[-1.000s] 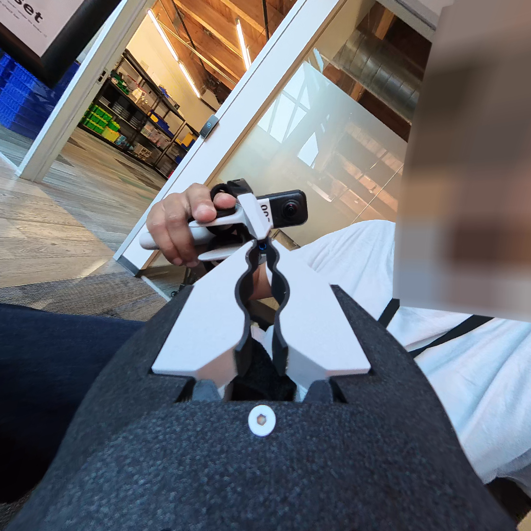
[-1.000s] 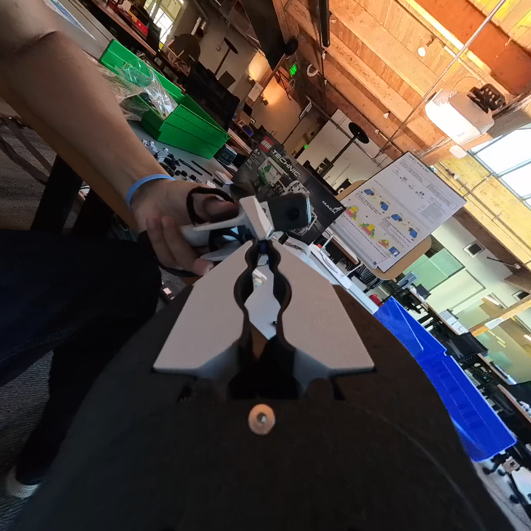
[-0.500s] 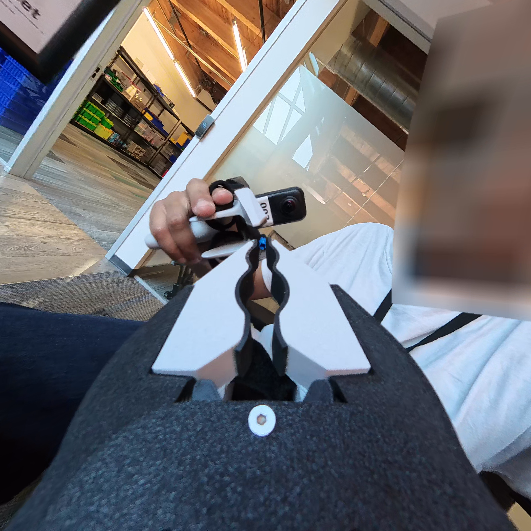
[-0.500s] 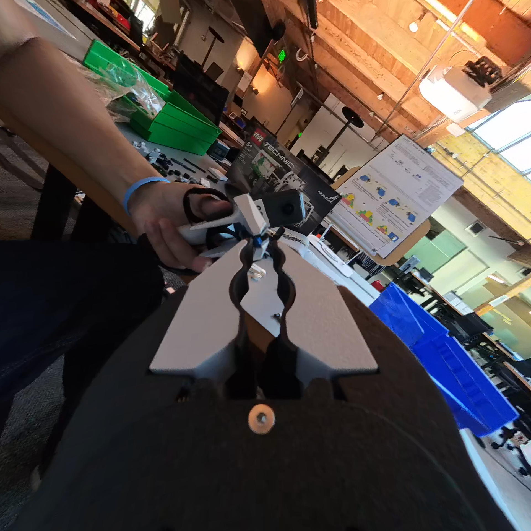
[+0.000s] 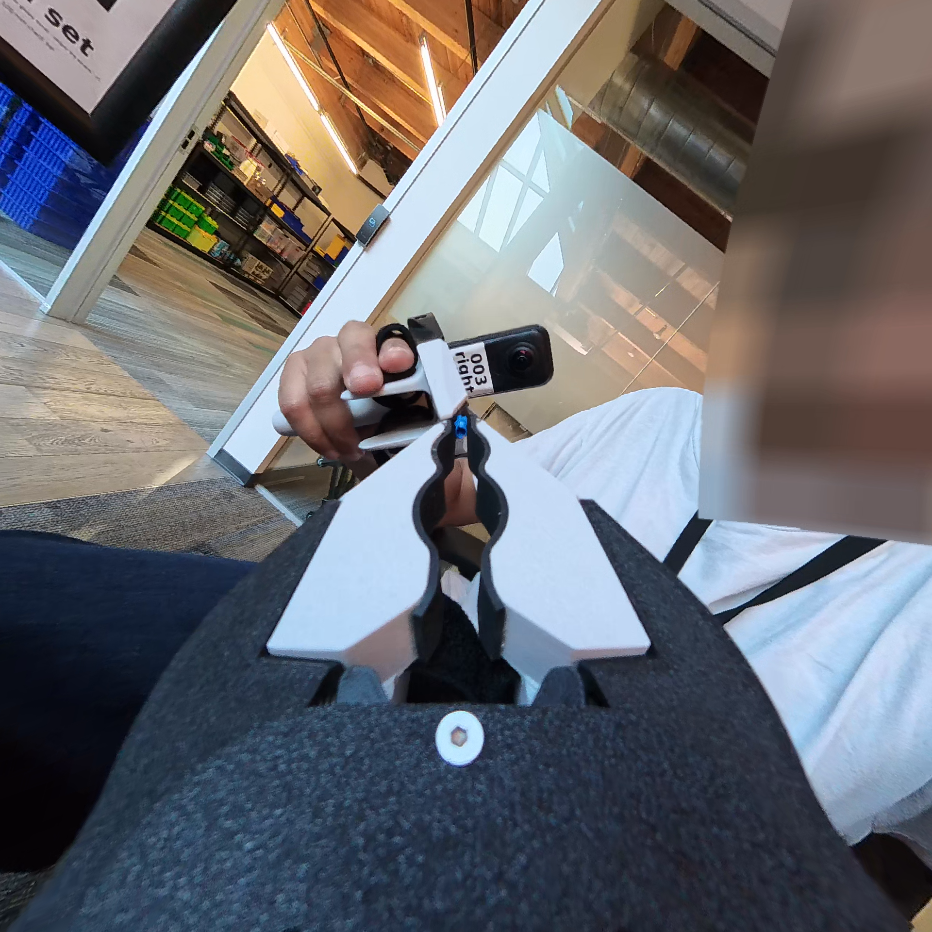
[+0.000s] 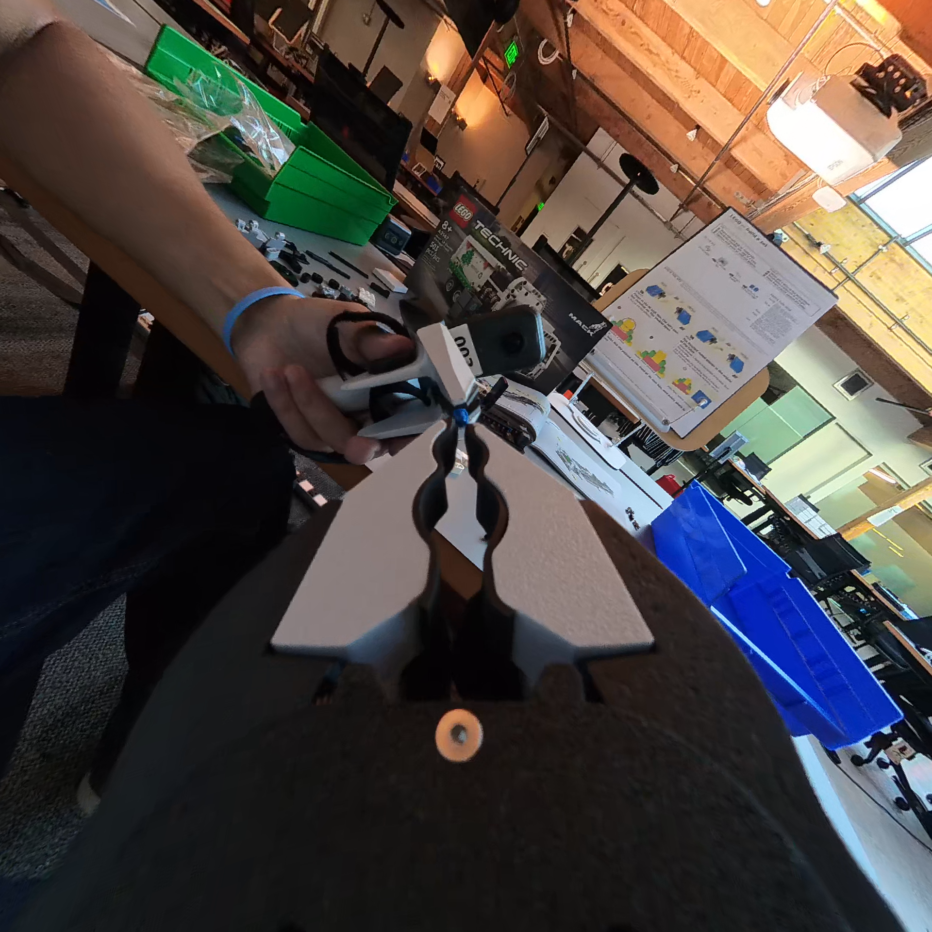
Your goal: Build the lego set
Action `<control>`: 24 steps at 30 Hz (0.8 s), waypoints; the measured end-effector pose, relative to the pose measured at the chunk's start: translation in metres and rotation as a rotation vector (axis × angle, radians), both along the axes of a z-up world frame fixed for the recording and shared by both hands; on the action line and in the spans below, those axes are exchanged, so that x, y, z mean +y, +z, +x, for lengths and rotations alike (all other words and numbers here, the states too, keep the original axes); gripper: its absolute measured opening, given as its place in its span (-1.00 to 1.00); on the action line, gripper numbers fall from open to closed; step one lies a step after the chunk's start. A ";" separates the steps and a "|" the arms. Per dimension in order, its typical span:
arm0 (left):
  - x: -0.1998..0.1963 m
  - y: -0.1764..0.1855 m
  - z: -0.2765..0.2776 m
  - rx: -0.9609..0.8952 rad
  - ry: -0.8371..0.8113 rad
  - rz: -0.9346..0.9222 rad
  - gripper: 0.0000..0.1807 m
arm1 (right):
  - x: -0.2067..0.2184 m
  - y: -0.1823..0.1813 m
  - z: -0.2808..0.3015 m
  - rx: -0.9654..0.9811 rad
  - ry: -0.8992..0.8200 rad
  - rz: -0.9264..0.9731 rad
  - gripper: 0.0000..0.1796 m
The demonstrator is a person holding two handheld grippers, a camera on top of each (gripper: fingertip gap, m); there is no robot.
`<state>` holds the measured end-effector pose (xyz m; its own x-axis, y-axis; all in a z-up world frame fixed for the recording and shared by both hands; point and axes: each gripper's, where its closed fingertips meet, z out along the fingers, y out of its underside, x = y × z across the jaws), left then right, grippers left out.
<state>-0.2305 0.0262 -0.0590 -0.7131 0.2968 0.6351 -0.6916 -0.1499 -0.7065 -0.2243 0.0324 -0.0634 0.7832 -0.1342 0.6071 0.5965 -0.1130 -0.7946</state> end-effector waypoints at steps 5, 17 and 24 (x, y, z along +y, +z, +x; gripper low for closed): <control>0.000 -0.002 0.001 -0.061 0.043 0.040 -0.99 | -0.001 -0.003 0.002 -0.018 -0.020 -0.017 -0.97; -0.002 -0.005 0.001 -0.072 0.050 0.077 -0.99 | 0.001 -0.003 0.001 0.045 -0.010 -0.042 -0.96; -0.001 -0.007 0.004 -0.114 0.082 0.113 -0.99 | 0.002 -0.006 0.004 0.021 -0.034 -0.064 -0.97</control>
<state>-0.2263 0.0250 -0.0657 -0.8010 0.1662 0.5751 -0.5952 -0.1181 -0.7949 -0.2201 0.0345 -0.0692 0.7917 -0.1224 0.5985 0.5745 -0.1842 -0.7975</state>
